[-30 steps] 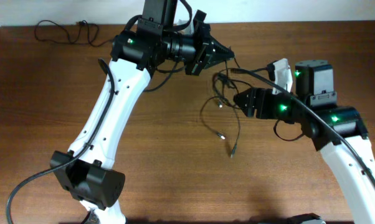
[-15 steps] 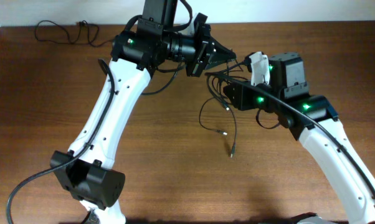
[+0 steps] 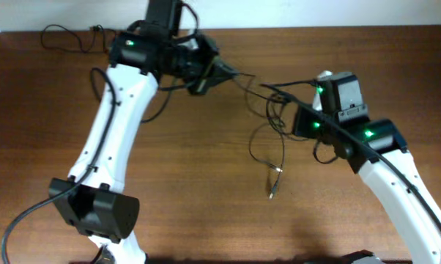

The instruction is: Untangle cables

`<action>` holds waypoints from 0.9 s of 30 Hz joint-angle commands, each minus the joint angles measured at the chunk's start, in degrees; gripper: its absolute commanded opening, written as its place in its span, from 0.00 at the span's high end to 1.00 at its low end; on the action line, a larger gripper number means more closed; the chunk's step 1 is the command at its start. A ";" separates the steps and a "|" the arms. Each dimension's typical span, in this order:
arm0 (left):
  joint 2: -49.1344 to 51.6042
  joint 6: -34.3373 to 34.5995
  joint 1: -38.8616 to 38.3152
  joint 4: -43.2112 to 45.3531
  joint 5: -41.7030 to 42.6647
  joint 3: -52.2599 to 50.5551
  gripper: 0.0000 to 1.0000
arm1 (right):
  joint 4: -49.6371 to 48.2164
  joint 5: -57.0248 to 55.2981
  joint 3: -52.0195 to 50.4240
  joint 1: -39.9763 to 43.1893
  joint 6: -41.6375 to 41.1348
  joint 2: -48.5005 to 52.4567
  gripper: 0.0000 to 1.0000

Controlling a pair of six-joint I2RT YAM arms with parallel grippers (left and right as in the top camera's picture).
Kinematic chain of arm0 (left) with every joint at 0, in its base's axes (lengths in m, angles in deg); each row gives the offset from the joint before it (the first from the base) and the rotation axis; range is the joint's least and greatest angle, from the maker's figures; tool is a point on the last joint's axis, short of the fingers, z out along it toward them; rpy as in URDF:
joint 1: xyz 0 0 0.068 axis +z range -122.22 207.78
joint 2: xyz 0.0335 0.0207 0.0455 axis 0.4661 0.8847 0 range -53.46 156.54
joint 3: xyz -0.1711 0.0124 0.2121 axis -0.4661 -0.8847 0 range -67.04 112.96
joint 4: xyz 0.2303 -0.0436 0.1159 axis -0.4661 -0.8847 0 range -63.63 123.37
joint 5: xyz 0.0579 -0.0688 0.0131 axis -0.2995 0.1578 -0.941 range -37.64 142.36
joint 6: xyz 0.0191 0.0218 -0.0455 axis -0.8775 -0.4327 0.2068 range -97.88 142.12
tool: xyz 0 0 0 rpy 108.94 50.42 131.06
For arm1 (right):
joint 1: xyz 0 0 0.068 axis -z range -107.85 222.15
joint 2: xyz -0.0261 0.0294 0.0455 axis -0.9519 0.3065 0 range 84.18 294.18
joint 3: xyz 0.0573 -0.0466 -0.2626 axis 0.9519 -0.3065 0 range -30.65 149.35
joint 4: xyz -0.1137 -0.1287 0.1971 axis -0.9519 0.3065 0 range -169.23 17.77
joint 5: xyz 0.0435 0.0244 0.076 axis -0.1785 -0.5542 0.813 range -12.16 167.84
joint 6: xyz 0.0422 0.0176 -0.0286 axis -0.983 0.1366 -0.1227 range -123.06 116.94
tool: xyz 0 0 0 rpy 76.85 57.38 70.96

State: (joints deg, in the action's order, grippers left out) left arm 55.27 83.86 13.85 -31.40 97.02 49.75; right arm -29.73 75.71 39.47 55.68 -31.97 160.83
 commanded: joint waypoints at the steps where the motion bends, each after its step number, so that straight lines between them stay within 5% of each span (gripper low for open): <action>1: 0.13 -6.19 3.91 -1.27 2.86 0.26 1.00 | 3.56 -13.77 0.17 3.67 -9.33 -0.81 0.96; 4: 0.13 -8.68 6.84 -3.32 2.10 0.26 1.00 | 5.66 -13.57 0.17 8.50 -11.19 -0.81 0.96; 14: 0.13 -8.48 16.79 -10.99 -30.10 0.26 1.00 | 6.56 -8.33 0.17 12.74 -13.62 -0.83 0.96; 19: 0.13 -9.31 17.09 -10.27 -22.73 0.26 1.00 | 4.44 -0.68 0.17 12.74 -12.83 -0.81 0.96; 23: 0.13 -22.51 17.09 -3.06 0.76 0.26 1.00 | 2.56 7.02 0.17 12.74 -7.91 -0.81 0.96; 25: 0.13 -27.45 17.03 -2.12 4.87 0.26 1.00 | 2.43 9.49 0.17 12.74 -5.64 -0.81 0.96; 27: 0.13 -29.35 17.03 -3.15 0.70 0.26 1.00 | 2.12 12.96 0.17 12.74 0.35 -0.72 0.69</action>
State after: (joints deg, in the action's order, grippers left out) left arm 55.31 61.26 30.81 -33.83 95.27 49.75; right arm -27.22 83.29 39.47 68.10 -38.68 160.52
